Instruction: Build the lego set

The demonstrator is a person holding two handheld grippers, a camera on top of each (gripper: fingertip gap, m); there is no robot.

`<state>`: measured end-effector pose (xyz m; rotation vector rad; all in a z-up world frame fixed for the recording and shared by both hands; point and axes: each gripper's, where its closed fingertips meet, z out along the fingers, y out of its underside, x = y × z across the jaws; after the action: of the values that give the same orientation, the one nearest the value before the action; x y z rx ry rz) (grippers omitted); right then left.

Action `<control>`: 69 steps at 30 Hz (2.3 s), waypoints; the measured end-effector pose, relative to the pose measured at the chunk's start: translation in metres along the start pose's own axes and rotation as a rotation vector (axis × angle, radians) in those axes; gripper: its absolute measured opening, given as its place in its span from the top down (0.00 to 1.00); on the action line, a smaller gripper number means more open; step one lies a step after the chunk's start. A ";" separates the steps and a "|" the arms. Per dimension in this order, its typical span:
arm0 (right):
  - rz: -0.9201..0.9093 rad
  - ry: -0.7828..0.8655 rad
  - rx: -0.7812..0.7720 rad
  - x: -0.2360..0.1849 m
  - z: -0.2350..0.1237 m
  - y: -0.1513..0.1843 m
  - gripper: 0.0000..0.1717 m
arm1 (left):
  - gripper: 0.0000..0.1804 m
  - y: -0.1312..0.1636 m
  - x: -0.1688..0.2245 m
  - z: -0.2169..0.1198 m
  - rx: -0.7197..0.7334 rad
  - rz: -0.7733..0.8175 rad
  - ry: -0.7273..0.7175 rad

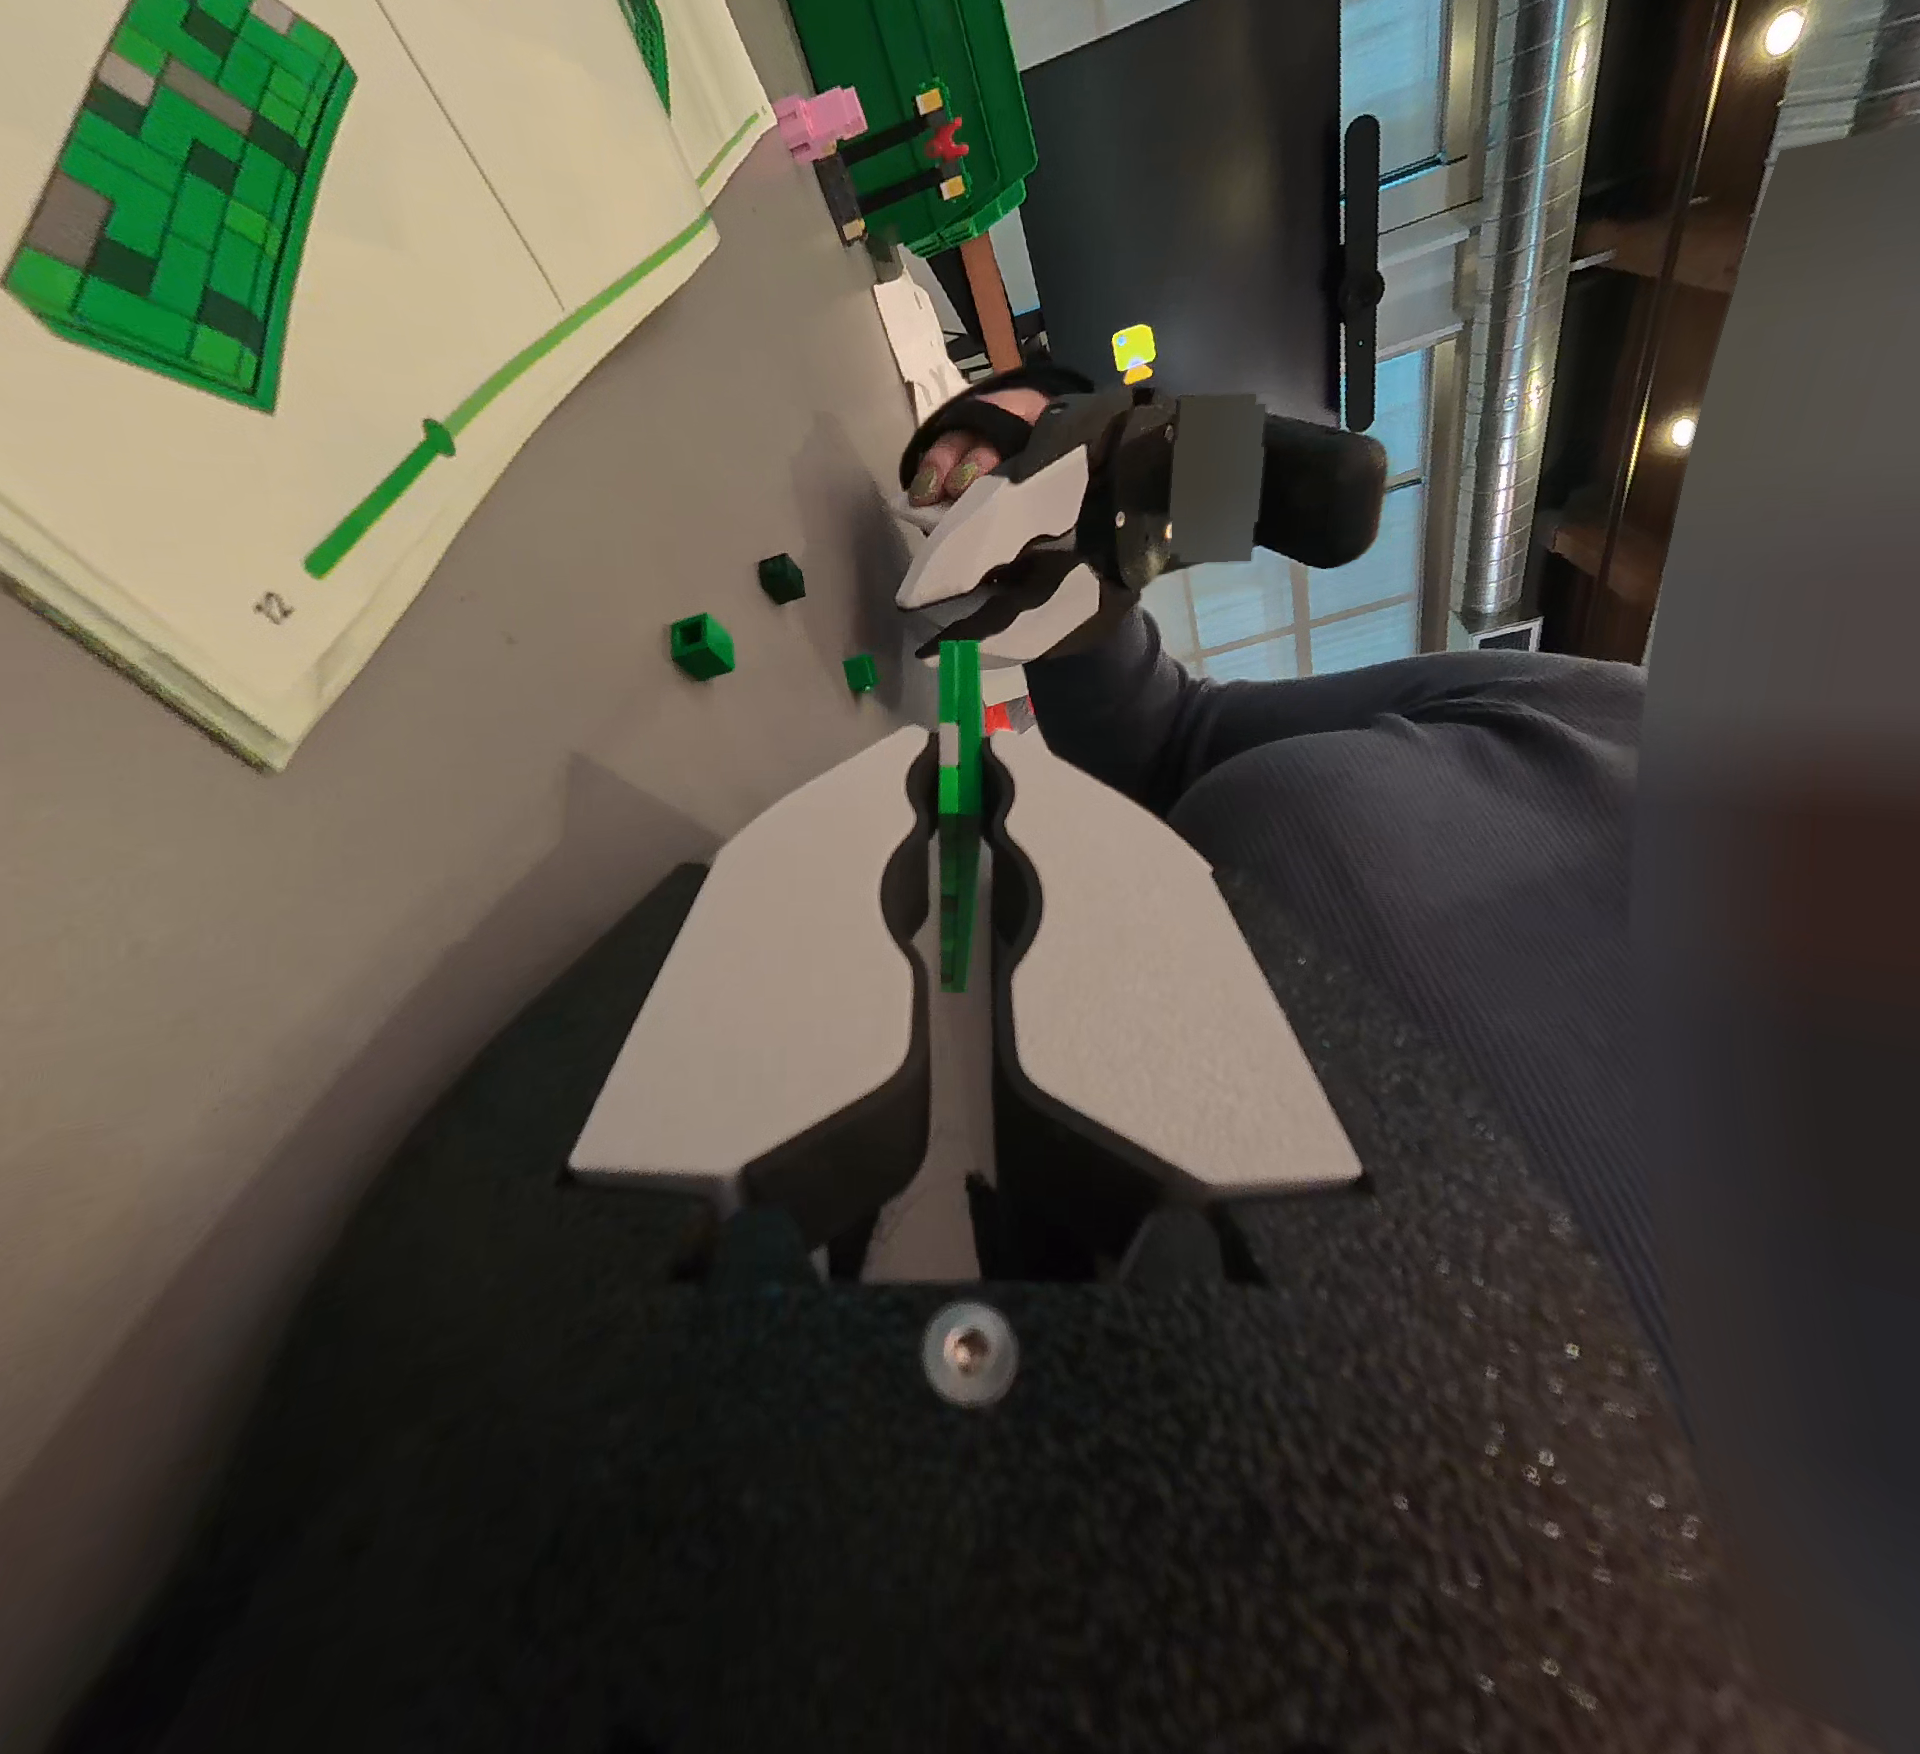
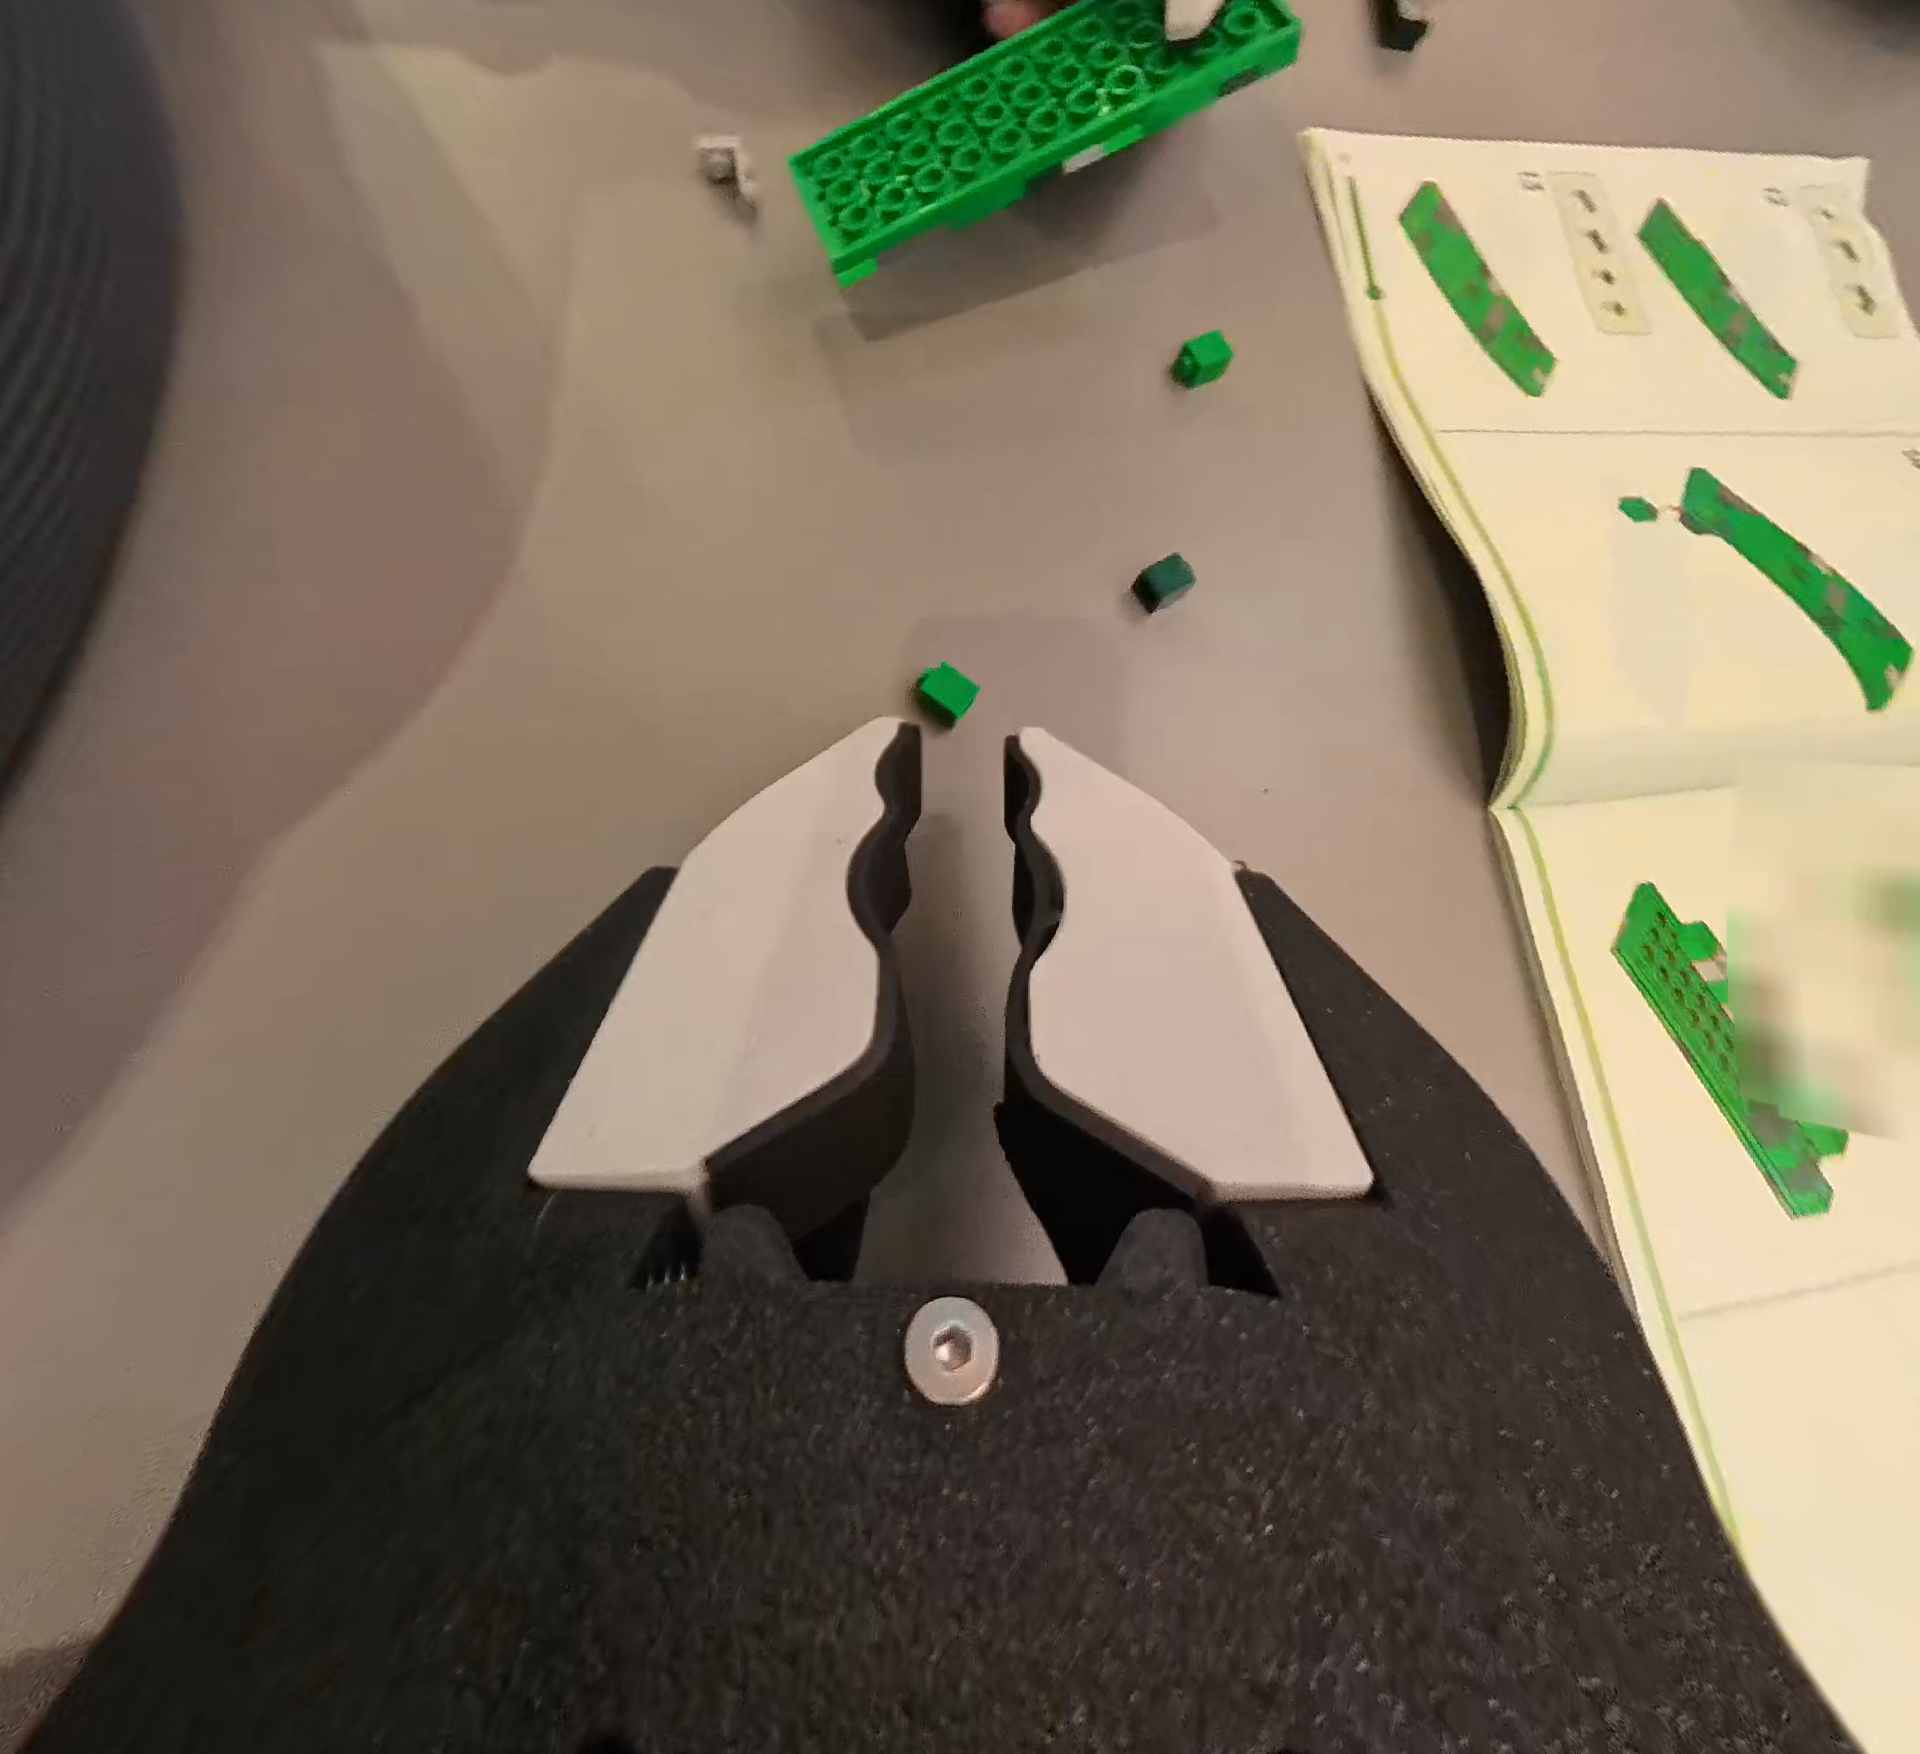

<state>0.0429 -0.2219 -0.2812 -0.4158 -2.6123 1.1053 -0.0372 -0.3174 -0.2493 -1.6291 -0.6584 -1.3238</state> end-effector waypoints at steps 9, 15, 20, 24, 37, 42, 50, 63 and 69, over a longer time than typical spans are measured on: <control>-0.102 -0.303 0.074 -0.003 0.009 0.001 0.91 | 0.97 0.003 0.000 0.001 -0.019 -0.005 0.007; -0.172 -0.425 0.026 -0.002 0.017 -0.001 0.91 | 0.97 0.003 0.001 0.001 -0.021 -0.009 0.012; -0.206 -0.463 0.002 -0.007 0.022 0.001 0.94 | 0.97 0.004 0.001 0.002 -0.028 -0.011 0.018; -0.128 -0.464 0.015 -0.004 0.022 -0.003 0.95 | 0.97 0.004 0.001 0.001 -0.025 -0.010 0.013; 0.253 0.210 0.019 0.072 0.023 -0.049 0.95 | 0.97 -0.039 -0.006 0.015 0.311 0.103 -0.139; 0.387 0.284 0.044 0.080 0.011 -0.060 0.95 | 0.97 -0.050 -0.005 0.032 0.470 0.100 -0.142; 0.414 0.202 0.070 0.066 0.004 -0.064 0.95 | 0.97 -0.045 -0.003 0.041 0.443 0.109 -0.135; 0.242 0.229 -0.176 0.054 0.006 0.005 0.95 | 0.97 -0.041 0.000 0.045 0.404 0.118 -0.116; 0.262 0.165 -0.161 0.039 0.015 0.018 0.95 | 0.97 -0.040 0.001 0.044 0.399 0.107 -0.102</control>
<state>0.0041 -0.2051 -0.2989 -0.8671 -2.5591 0.8908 -0.0506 -0.2608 -0.2364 -1.3892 -0.8260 -0.9641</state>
